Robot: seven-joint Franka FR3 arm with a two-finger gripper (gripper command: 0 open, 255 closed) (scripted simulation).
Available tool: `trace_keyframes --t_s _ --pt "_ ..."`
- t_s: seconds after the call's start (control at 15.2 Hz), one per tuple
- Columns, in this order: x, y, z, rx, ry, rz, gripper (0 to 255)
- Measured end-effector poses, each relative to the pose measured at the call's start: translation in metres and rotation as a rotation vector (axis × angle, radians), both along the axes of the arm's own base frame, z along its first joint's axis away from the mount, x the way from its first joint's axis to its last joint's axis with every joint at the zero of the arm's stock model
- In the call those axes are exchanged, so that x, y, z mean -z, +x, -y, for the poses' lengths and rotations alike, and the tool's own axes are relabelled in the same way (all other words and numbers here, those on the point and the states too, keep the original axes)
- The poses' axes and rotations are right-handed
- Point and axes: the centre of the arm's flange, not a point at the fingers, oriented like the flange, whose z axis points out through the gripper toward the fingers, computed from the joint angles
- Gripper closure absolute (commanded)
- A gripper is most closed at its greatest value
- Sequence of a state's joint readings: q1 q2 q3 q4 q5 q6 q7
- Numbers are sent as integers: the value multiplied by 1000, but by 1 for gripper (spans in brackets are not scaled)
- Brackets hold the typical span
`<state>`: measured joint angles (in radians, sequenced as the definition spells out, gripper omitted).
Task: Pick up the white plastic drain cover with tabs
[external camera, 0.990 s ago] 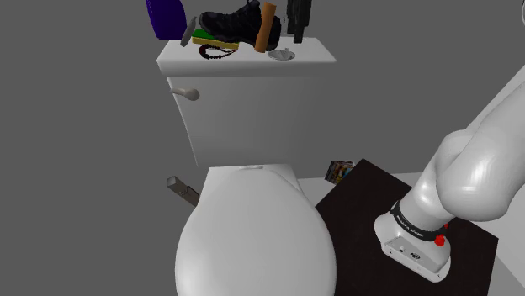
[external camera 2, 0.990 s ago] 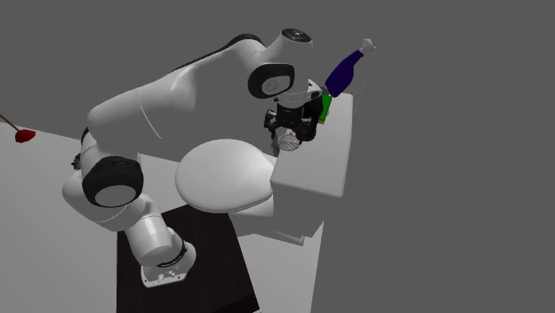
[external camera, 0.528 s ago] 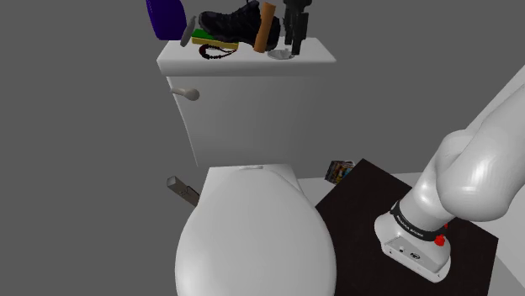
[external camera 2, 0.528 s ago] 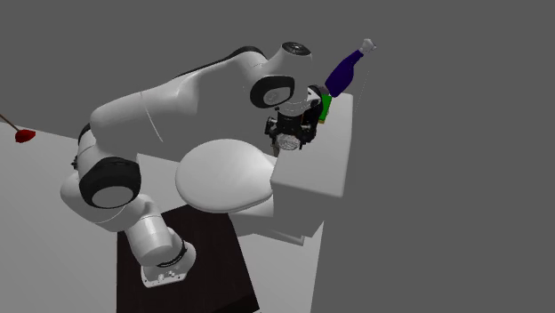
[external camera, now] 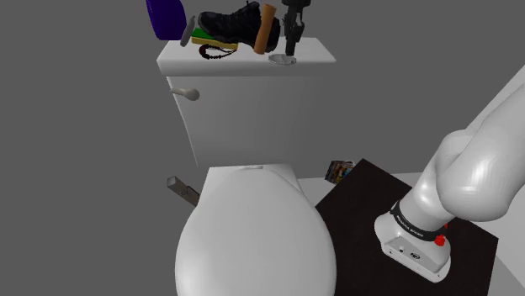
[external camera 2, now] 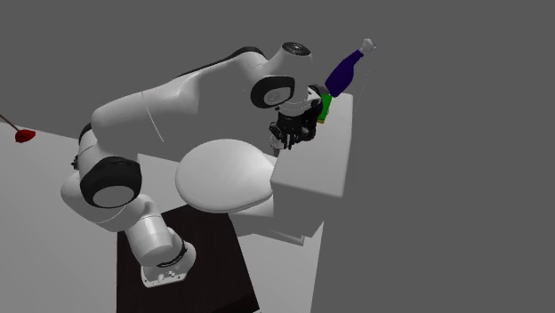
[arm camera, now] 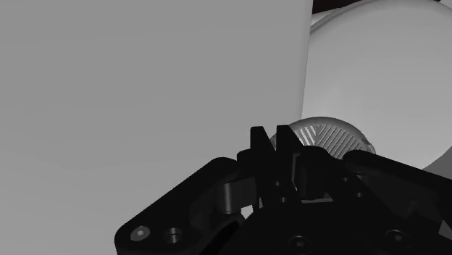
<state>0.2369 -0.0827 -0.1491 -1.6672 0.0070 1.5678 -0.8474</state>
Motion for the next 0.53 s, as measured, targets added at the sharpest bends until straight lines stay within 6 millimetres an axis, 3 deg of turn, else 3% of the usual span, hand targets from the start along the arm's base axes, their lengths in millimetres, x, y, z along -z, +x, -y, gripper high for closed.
trace_keyframes --t_s 0.26,0.53 --pt "-2 -1 0 -2 0 -3 255" --pt "-18 0 0 -2 -1 -9 255"
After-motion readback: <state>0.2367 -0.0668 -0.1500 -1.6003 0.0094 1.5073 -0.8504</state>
